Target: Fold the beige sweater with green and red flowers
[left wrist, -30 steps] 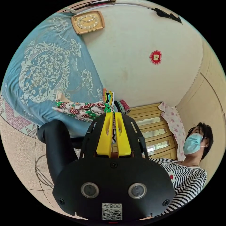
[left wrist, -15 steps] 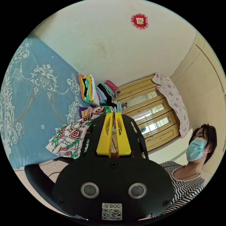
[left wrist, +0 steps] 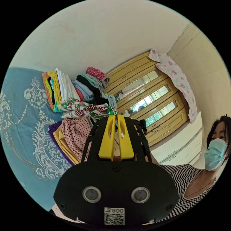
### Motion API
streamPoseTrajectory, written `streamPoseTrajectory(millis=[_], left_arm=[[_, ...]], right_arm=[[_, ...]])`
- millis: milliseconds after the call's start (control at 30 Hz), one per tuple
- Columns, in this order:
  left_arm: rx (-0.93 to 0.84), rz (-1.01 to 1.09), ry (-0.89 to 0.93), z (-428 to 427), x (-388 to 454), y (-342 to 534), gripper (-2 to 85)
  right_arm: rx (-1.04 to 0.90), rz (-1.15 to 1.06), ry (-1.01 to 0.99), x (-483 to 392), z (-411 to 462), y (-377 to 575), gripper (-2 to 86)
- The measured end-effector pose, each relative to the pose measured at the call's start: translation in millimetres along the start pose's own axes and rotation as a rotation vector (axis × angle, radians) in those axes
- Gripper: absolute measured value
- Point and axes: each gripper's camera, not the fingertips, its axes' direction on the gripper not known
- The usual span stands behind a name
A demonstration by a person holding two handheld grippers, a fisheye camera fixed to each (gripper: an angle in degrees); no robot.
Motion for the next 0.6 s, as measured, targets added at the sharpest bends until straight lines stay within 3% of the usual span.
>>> streamPoseTrajectory(millis=[200, 600], left_arm=[[-0.338, -0.217, -0.107, 140.2, -93.0, 53.7, 1.8], [-0.475, -0.256, -0.157, 256.9, -165.7, 78.4, 2.0]], right_arm=[[-0.120, 0.315, 0.181, 100.5, -39.7, 46.8, 0.3], [-0.264, 0.362, 0.300, 125.9, -94.6, 59.1, 0.4]])
